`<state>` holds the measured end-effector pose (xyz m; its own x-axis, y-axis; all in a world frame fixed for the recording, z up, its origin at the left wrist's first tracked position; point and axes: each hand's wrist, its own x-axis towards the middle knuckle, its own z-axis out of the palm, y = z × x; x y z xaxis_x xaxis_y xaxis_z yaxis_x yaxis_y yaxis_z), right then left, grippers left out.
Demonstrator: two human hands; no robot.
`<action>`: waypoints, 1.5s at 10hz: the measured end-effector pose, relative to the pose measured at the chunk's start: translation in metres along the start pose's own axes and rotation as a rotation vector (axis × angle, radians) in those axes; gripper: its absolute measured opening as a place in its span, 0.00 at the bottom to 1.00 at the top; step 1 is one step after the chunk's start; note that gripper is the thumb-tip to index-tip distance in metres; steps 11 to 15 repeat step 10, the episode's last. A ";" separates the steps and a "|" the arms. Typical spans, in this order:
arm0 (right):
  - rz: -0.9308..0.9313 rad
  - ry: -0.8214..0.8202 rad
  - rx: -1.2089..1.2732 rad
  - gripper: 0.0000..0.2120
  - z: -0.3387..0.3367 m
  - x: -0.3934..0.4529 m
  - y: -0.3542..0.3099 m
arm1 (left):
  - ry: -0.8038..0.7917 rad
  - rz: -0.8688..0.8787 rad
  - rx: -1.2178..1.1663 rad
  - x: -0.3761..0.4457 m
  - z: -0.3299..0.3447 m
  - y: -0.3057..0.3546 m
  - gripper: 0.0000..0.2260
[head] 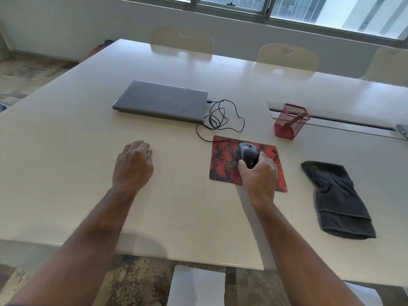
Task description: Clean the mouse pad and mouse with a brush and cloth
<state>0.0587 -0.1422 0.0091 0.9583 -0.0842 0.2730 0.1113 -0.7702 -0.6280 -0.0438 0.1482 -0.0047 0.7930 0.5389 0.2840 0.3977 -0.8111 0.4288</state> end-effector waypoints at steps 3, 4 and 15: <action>-0.043 0.004 -0.020 0.34 0.002 -0.001 0.006 | -0.003 -0.004 0.006 -0.001 -0.001 0.002 0.15; -0.047 -0.005 -0.015 0.33 0.005 0.000 0.009 | -0.003 0.006 0.021 0.000 -0.001 0.003 0.15; -0.308 -0.079 -0.233 0.28 -0.024 0.044 0.008 | 0.010 0.257 -0.098 0.026 0.034 0.119 0.25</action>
